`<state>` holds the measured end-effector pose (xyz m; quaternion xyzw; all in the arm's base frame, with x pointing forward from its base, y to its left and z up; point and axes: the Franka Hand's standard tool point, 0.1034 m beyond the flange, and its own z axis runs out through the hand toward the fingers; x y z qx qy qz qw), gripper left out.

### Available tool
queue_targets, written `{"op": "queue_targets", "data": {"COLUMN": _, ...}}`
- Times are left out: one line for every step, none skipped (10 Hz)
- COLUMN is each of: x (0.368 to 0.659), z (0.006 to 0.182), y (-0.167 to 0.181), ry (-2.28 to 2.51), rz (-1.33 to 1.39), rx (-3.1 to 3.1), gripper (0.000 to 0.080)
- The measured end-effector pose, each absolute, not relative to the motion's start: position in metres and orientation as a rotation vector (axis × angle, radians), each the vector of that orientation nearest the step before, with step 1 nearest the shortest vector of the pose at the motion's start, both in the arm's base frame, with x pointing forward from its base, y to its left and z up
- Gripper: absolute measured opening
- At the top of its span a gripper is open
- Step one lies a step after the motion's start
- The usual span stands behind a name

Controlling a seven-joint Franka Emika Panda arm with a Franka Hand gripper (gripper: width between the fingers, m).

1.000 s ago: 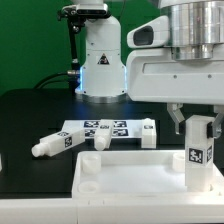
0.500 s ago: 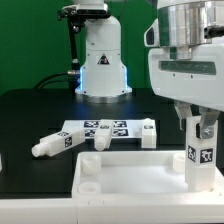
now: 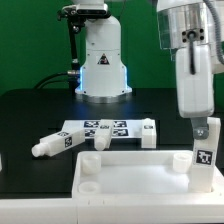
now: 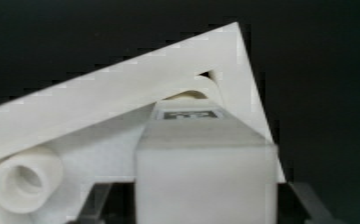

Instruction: Assemble desk

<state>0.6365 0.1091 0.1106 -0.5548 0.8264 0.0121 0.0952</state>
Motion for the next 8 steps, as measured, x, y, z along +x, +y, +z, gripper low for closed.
{"op": "queue_targets", "data": {"x": 0.6362, "z": 0.1103, "y": 0.1097, "ry": 2.444, "rz": 0.038, "rx": -1.652, "gripper": 0.0336}}
{"op": "queue_targets", "data": {"x": 0.6362, "z": 0.1101, "y": 0.1096, "ry": 2.398, "rz": 0.03, "rx": -1.718, "gripper": 0.0472}}
{"op": "queue_targets", "data": {"x": 0.6361, "z": 0.1096, "y": 0.1098, "ry": 2.286, "rz": 0.009, "rx": -1.873, "gripper": 0.0472}}
{"op": "queue_targets", "data": {"x": 0.6367, "z": 0.1094, "y": 0.1131, "ry": 2.129, "rz": -0.004, "rx": -2.084, "gripper": 0.0609}}
{"op": "queue_targets", "data": {"x": 0.6394, "z": 0.1095, "y": 0.1179, "ry": 1.996, "rz": -0.002, "rx": -2.23, "gripper": 0.0637}}
{"op": "queue_targets", "data": {"x": 0.6406, "z": 0.1092, "y": 0.1171, "ry": 1.933, "rz": -0.014, "rx": -2.28, "gripper": 0.0637}}
{"op": "queue_targets", "data": {"x": 0.6405, "z": 0.1089, "y": 0.1167, "ry": 1.856, "rz": -0.022, "rx": -2.345, "gripper": 0.0647}}
{"op": "queue_targets", "data": {"x": 0.6406, "z": 0.1089, "y": 0.1165, "ry": 1.75, "rz": -0.032, "rx": -2.426, "gripper": 0.0647}}
